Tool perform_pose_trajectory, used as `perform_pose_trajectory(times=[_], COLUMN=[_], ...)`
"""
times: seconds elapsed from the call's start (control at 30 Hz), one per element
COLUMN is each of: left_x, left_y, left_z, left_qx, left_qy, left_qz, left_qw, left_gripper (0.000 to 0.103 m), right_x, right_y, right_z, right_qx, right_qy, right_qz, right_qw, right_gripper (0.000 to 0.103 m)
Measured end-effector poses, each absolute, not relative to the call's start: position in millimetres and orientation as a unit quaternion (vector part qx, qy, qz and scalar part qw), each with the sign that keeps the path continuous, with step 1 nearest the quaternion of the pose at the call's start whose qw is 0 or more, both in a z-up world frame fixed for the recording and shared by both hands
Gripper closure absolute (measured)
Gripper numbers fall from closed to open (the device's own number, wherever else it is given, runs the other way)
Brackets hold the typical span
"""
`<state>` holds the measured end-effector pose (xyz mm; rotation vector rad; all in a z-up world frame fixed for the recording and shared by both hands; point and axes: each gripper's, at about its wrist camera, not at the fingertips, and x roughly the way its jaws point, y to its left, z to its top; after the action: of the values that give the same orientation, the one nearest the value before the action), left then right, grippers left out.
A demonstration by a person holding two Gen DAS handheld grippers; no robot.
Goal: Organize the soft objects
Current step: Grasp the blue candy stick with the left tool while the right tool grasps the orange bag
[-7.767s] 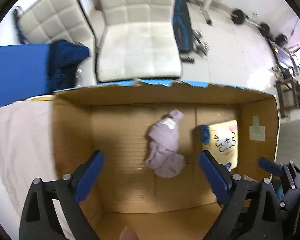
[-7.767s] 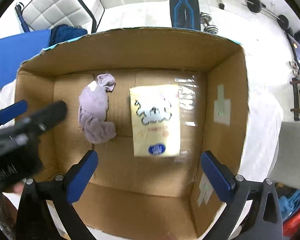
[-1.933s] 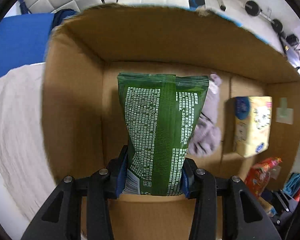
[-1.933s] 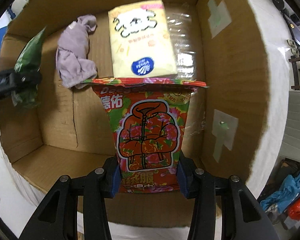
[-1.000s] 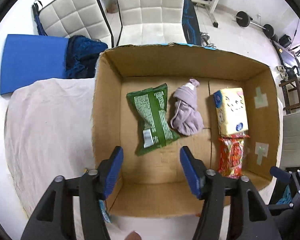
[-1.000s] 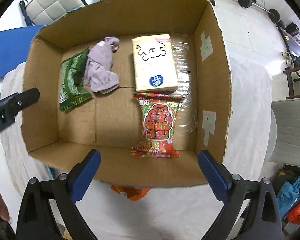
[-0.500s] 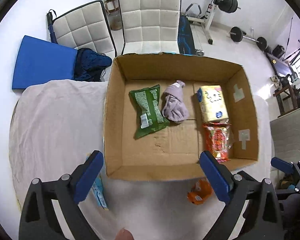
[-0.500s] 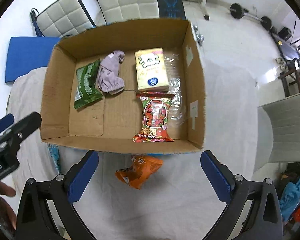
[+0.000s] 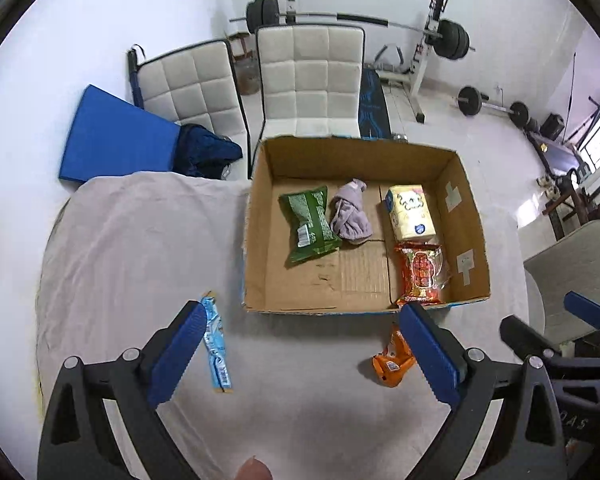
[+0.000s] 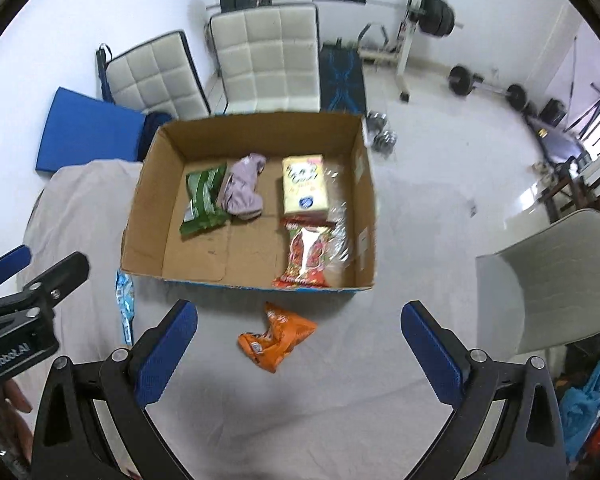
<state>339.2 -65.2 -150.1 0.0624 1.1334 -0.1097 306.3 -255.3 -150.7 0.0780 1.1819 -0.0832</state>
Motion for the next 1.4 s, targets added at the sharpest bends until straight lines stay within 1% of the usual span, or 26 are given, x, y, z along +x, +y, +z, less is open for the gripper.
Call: perform_pose_trajectory(times=[0.33,0.43,0.53,0.67,0.83,0.97,1.0,1.07,1.23,1.33,1.37,1.4], left_x=[306,306,311,318,333,345,349,358,375,382,383,383], left_y=[-50,-45,-30,5,53,79,83,86,84,78,77,75], left_z=[-109,-111,-129,-169,-240,-293,-307,-332,-391,-415,-422,-428], left_qx=[0.015,0.010,-0.005,-0.033,-0.087,-0.116,-0.116,-0.106,-0.085,-0.069,-0.065,-0.061], left_qy=[0.496,0.497,0.521,0.561,0.629,0.665,0.674,0.688,0.722,0.736,0.741,0.746], left_qz=[-0.052,-0.050,-0.036,0.002,0.050,0.075,0.079,0.085,0.069,0.063,0.061,0.057], left_qw=[0.867,0.866,0.853,0.827,0.771,0.733,0.725,0.713,0.683,0.670,0.666,0.660], left_gripper=[0.004,0.004,0.004,0.004,0.004,0.004,0.004,0.004,0.004,0.005,0.009,0.018], right_x=[280,282,288,298,305,309,310,313,319,321,321,321], right_y=[-248,-248,-255,-261,-261,-256,-252,-248,-240,-236,-234,-233], right_z=[-120,-129,-159,-223,-316,-365,-376,-389,-408,-412,-412,-413], right_qx=[0.052,0.074,0.116,0.158,0.207,0.220,0.217,0.214,0.210,0.212,0.211,0.207], right_qy=[0.540,0.557,0.589,0.647,0.699,0.715,0.721,0.726,0.726,0.725,0.725,0.725], right_qz=[-0.029,-0.012,-0.009,-0.028,-0.063,-0.084,-0.089,-0.091,-0.101,-0.104,-0.104,-0.104], right_qw=[0.840,0.827,0.800,0.746,0.682,0.658,0.653,0.647,0.647,0.647,0.647,0.648], right_gripper=[0.000,0.000,0.000,0.000,0.001,0.005,0.010,0.017,0.018,0.019,0.021,0.022])
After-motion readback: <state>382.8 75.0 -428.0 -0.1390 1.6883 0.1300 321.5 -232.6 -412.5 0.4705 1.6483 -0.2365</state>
